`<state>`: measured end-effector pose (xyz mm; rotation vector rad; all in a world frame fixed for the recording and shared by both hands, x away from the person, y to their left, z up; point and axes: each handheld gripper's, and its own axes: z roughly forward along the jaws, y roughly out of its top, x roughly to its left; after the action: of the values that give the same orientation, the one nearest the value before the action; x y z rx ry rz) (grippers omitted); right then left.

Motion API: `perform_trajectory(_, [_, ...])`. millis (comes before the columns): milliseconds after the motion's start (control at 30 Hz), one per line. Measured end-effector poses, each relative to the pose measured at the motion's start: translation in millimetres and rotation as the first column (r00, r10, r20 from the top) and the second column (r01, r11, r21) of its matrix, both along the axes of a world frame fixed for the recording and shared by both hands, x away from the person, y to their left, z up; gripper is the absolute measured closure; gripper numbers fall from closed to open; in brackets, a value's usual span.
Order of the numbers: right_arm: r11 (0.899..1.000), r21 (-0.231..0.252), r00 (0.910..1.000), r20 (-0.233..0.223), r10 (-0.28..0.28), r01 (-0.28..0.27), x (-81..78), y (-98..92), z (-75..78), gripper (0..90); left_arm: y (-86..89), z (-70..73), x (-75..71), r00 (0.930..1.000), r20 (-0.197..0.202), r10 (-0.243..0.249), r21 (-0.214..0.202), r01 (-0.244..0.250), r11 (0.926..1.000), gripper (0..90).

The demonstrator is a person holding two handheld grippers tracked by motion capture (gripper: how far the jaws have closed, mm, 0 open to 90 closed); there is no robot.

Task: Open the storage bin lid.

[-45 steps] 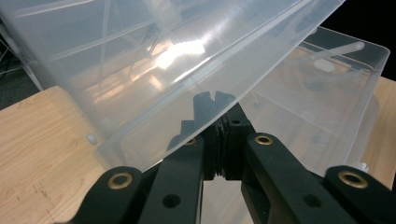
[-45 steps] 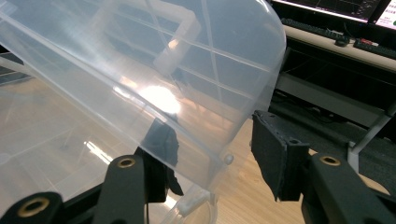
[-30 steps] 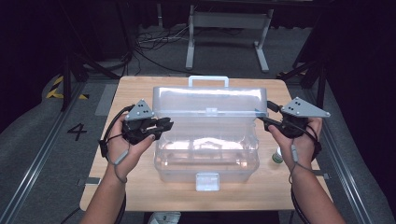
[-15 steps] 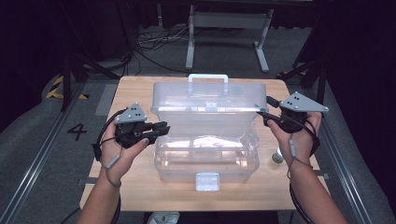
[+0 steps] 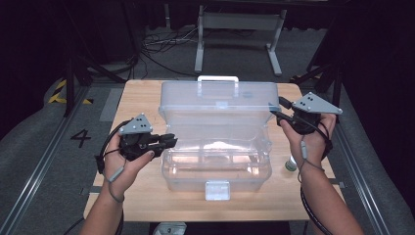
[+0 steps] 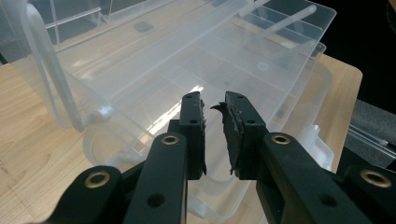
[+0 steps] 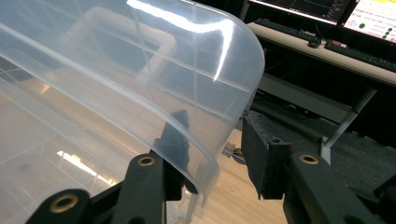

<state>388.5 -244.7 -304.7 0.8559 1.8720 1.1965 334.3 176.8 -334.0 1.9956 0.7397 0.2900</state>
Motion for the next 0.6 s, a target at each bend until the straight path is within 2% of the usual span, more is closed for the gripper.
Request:
perform_trajectory(167, [1.000,0.011,0.9999,0.000,-0.014,0.014,4.5,-0.4,-1.1,67.0,-1.4,-3.9,-3.0,0.9999,-0.014,-0.008,0.013,0.008,0.9999,77.9])
perform_trajectory(400, [0.999,0.035,0.9999,-0.007,-0.014,0.014,11.2,-1.2,-0.5,68.1,-0.9,-1.1,-9.3,0.9999,0.002,-0.011,0.011,0.011,0.9999,77.9])
perform_trajectory(600, [0.999,0.026,0.9993,-0.023,-0.031,0.032,18.1,-0.2,1.5,71.3,-0.5,3.0,-16.5,0.9996,0.018,-0.024,0.019,0.024,0.9995,77.0])
